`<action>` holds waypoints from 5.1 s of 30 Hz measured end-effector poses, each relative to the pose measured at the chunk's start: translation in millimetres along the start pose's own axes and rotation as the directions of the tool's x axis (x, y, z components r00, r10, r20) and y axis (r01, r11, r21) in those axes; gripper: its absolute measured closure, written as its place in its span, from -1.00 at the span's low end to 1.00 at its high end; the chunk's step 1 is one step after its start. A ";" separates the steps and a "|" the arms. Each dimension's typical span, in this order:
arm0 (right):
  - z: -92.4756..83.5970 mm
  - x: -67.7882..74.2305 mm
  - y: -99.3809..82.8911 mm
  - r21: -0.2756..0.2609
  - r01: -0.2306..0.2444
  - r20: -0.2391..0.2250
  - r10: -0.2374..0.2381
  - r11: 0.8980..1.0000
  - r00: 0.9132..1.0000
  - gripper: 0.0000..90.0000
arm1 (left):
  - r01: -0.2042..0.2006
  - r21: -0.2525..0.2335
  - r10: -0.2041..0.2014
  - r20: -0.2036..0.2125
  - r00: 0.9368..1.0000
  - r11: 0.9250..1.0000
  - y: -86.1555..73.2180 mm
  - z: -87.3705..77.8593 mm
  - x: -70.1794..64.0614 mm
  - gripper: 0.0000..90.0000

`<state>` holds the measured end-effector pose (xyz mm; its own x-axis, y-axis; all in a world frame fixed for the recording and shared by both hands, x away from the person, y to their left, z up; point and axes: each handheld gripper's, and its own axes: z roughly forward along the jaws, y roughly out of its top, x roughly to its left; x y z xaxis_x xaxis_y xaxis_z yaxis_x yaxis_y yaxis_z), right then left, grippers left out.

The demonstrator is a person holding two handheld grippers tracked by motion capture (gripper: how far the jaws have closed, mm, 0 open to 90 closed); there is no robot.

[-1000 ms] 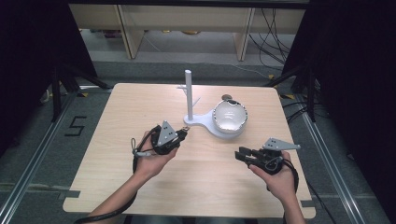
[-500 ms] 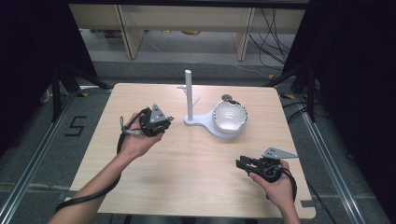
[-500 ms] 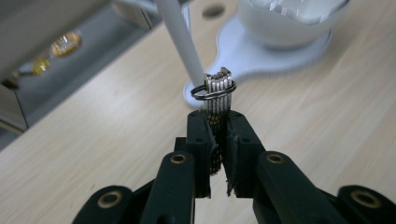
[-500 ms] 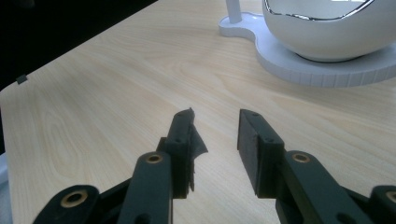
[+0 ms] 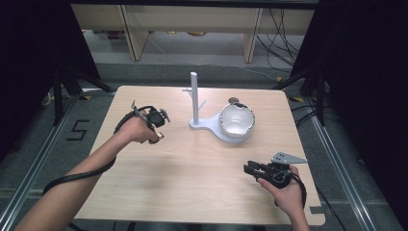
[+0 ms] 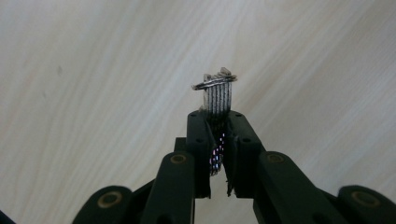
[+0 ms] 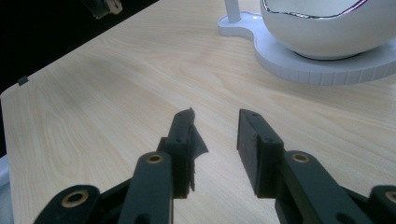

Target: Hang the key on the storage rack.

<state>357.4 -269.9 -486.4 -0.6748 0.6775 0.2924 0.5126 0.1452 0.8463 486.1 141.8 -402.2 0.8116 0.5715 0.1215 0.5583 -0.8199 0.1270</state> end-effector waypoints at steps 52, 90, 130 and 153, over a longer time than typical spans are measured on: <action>0.4 -3.8 -5.4 -0.001 -0.015 0.011 0.016 1.000 1.000 0.48 | 0.082 -0.639 -0.204 -0.120 0.972 0.765 40.2 -83.9 26.1 0.80; -1.5 -2.7 -6.2 0.012 -0.056 -0.003 0.056 0.998 0.998 0.48 | 0.069 -0.605 -0.172 -0.113 0.979 0.793 52.9 -66.8 17.1 0.79; -3.2 -3.7 -7.2 0.007 -0.058 -0.001 0.058 0.998 0.998 0.47 | 0.089 -0.605 -0.188 -0.103 0.977 0.791 59.7 -53.1 18.8 0.77; -1.6 -6.5 -8.7 -0.013 -0.030 0.004 0.030 0.999 1.000 0.38 | 0.090 -0.716 -0.216 -0.087 0.972 0.693 13.7 -55.9 6.1 0.06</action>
<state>356.6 -276.7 -494.9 -0.6570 0.6843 0.3165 0.5260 0.1153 0.8426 489.1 136.1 -344.7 0.6534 0.7362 0.1761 0.3368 -0.4911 0.8034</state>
